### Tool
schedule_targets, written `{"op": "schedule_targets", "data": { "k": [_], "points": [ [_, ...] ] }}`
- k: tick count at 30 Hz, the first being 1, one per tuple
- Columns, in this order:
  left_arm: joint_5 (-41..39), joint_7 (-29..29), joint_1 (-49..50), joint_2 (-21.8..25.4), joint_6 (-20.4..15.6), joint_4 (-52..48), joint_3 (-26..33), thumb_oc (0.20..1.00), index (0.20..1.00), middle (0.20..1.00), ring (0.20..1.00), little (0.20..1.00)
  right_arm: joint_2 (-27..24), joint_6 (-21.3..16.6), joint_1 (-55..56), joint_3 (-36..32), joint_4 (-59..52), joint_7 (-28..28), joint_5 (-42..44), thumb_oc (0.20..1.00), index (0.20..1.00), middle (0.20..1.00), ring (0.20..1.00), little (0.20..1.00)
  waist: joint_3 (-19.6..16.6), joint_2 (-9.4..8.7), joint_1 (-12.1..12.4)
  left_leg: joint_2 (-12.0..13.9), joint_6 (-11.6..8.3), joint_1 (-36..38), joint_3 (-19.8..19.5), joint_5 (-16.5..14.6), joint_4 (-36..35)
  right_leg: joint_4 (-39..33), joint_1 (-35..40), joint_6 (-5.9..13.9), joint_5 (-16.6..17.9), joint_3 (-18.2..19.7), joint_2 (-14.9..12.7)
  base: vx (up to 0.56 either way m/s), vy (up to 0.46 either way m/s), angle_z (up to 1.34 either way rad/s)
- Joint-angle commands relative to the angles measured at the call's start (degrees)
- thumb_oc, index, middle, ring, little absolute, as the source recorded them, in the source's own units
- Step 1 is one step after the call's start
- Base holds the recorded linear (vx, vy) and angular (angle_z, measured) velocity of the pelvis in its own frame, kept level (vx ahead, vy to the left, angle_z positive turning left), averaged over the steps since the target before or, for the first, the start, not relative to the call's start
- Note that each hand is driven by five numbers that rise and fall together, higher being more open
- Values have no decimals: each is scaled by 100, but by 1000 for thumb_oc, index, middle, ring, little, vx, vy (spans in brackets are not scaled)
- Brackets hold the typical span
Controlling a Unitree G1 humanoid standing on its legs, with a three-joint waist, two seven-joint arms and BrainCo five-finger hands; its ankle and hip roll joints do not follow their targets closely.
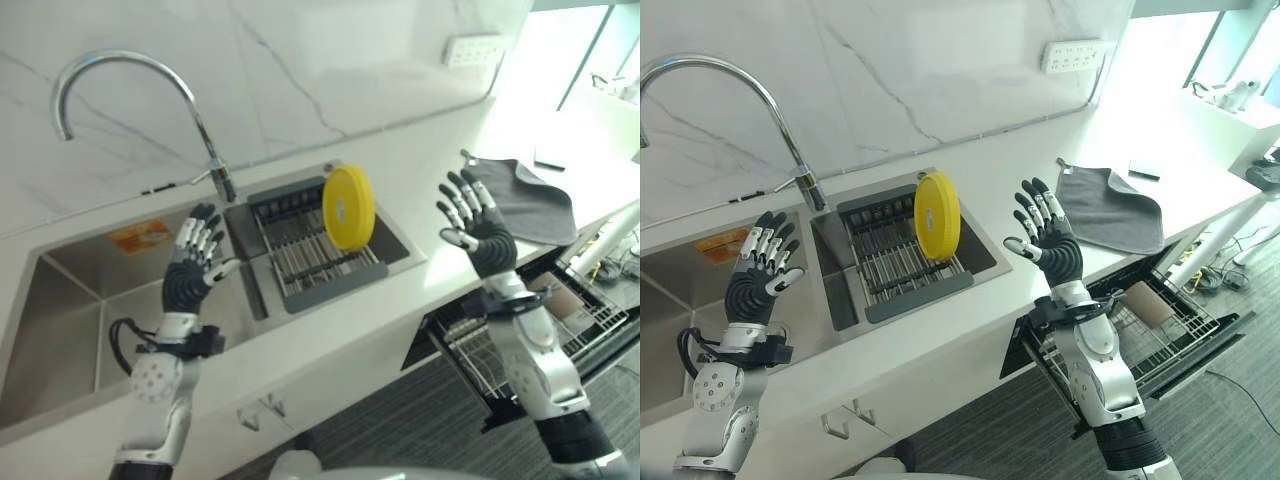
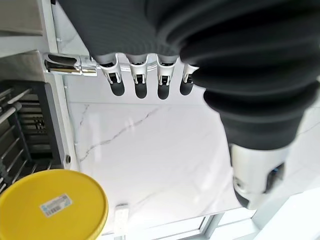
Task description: Place the dishes in the dishwasher.
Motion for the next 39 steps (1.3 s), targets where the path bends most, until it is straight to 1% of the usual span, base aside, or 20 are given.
{"op": "schedule_targets", "data": {
  "k": [1, 8, 10, 11, 13, 14, 15, 16, 17, 18, 22, 25, 26, 28, 29, 30, 31, 37, 39],
  "points": [
    [-15, -125, -565, 268, -135, -76, -259, 1000, 1000, 1000, 1000, 1000, -66, -315, -872, -267, 188, -231, 428, 1000, 1000, 1000, 1000, 1000, -159, 53, 377, 292, -192, 525, -168, -523, 60, 89, -112, -129, 65, -60, -62, 14, -27, 25],
    [-99, -251, -588, 365, -117, -27, -242, 1000, 1000, 1000, 1000, 1000, -72, -242, -1349, -355, 678, -322, 519, 1000, 1000, 1000, 1000, 1000, -160, 66, 561, 263, -186, 527, -349, -525, 26, 78, -12, -138, 46, -173, -57, 28, -3, 18],
    [-127, -279, -574, 400, -90, -45, -219, 1000, 1000, 1000, 1000, 1000, -141, -249, -1452, -397, 765, -385, 534, 1000, 1000, 1000, 1000, 1000, -157, 60, 610, 257, -186, 520, -398, -526, 16, 78, 7, -134, 43, -204, -57, 77, -6, 9],
    [-135, -294, -559, 417, -88, -41, -206, 1000, 1000, 1000, 1000, 1000, -182, -263, -1502, -433, 804, -411, 547, 1000, 1000, 1000, 1000, 1000, -174, 50, 627, 267, -226, 559, -485, -626, 18, 56, 68, -87, -34, -127, -31, 103, -19, 24],
    [-174, -339, -536, 459, -68, -49, -177, 1000, 1000, 1000, 1000, 1000, -313, -278, -1640, -515, 896, -492, 625, 1000, 1000, 1000, 1000, 1000, -170, 44, 672, 257, -230, 548, -540, -630, 12, 54, 84, -87, -40, -140, -25, 56, -3, 25],
    [-202, -378, -526, 518, -58, -31, -182, 1000, 1000, 1000, 1000, 1000, -451, -259, -1855, -605, 1027, -597, 740, 1000, 1000, 1000, 1000, 1000, -138, 42, 740, 226, -189, 500, -548, -540, -1, 76, 61, -138, 25, -246, -43, 16, 15, 15],
    [-214, -397, -526, 539, -54, -23, -178, 1000, 1000, 1000, 1000, 1000, -495, -253, -1929, -635, 1065, -642, 778, 1000, 1000, 1000, 1000, 1000, -132, 37, 760, 218, -187, 501, -568, -545, -3, 77, 71, -136, 20, -254, -42, 81, -1, 15],
    [-222, -407, -523, 558, -46, -17, -171, 1000, 1000, 1000, 1000, 1000, -524, -243, -1978, -660, 1094, -669, 790, 1000, 1000, 1000, 1000, 1000, -154, 23, 770, 224, -221, 535, -643, -647, 6, 55, 126, -92, -59, -166, -18, 121, -14, 21],
    [-230, -410, -527, 580, -46, -12, -166, 1000, 1000, 1000, 1000, 1000, -561, -248, -2035, -686, 1134, -714, 780, 1000, 1000, 1000, 1000, 1000, -148, 18, 786, 215, -217, 536, -661, -651, 5, 54, 137, -92, -61, -169, -17, 49, 4, 26],
    [-238, -415, -529, 588, -51, -10, -167, 1000, 1000, 1000, 1000, 1000, -581, -256, -2059, -693, 1152, -740, 775, 1000, 1000, 1000, 1000, 1000, -122, 28, 799, 198, -180, 502, -609, -555, -3, 78, 96, -135, 14, -260, -40, 16, 30, 27],
    [-322, -538, -434, 699, -94, -10, -139, 1000, 1000, 1000, 1000, 1000, -885, -431, -2229, -850, 1523, -888, 798, 1000, 1000, 1000, 1000, 1000, -126, 35, 903, 144, -171, 495, -706, -570, -3, 73, 149, -120, 11, -278, -47, 71, 37, 16],
    [-349, -610, -352, 748, -75, -31, -106, 1000, 1000, 1000, 1000, 1000, -1030, -561, -2232, -1009, 1655, -980, 874, 1000, 1000, 1000, 1000, 1000, -121, 38, 928, 133, -164, 486, -731, -577, -3, 82, 162, -111, 0, -290, -52, 89, 16, 6],
    [-355, -613, -343, 759, -74, -22, -105, 1000, 1000, 1000, 1000, 1000, -1046, -571, -2230, -1043, 1680, -997, 895, 1000, 1000, 1000, 1000, 1000, -142, 27, 923, 142, -199, 520, -800, -674, -3, 59, 208, -64, -78, -196, -32, 127, -3, 5],
    [-400, -638, -296, 808, -74, -5, -88, 1000, 1000, 1000, 1000, 1000, -1113, -601, -2194, -1163, 1765, -1069, 998, 1000, 1000, 1000, 1000, 1000, -136, 31, 933, 124, -195, 520, -831, -685, -3, 71, 213, -53, -88, -192, -37, 97, 9, 9],
    [-427, -661, -273, 826, -71, 7, -75, 1000, 1000, 1000, 1000, 1000, -1125, -604, -2163, -1211, 1815, -1098, 1036, 1000, 1000, 1000, 1000, 1000, -130, 34, 939, 114, -191, 522, -845, -690, -3, 81, 214, -48, -95, -192, -40, 9, 43, 13],
    [-460, -689, -243, 840, -68, 11, -61, 1000, 1000, 1000, 1000, 1000, -1126, -592, -2122, -1265, 1872, -1141, 1064, 1000, 1000, 1000, 1000, 1000, -104, 51, 951, 91, -152, 487, -803, -600, -3, 126, 167, -86, -28, -284, -68, 66, 20, 12],
    [-467, -692, -236, 842, -67, 17, -57, 1000, 1000, 1000, 1000, 1000, -1123, -577, -2105, -1281, 1893, -1157, 1093, 1000, 1000, 1000, 1000, 1000, -124, 39, 945, 97, -182, 521, -870, -697, -3, 105, 211, -42, -110, -189, -48, 72, 19, 7],
    [-516, -802, -152, 897, -146, 43, -99, 1000, 1000, 1000, 1000, 1000, -1034, -605, -1886, -1423, 2364, -1166, 1479, 1000, 1000, 1000, 1000, 1000, -102, 72, 979, 46, -154, 520, -916, -721, -3, 145, 222, -21, -133, -224, -82, 77, 9, 7],
    [-526, -833, -163, 928, -160, 71, -125, 1000, 1000, 1000, 1000, 1000, -998, -641, -1866, -1480, 2607, -1031, 1722, 1000, 1000, 1000, 1000, 1000, -86, 82, 992, 44, -155, 527, -912, -736, -3, 164, 234, -9, -152, -242, -92, 52, 5, 18]
  ]
}}
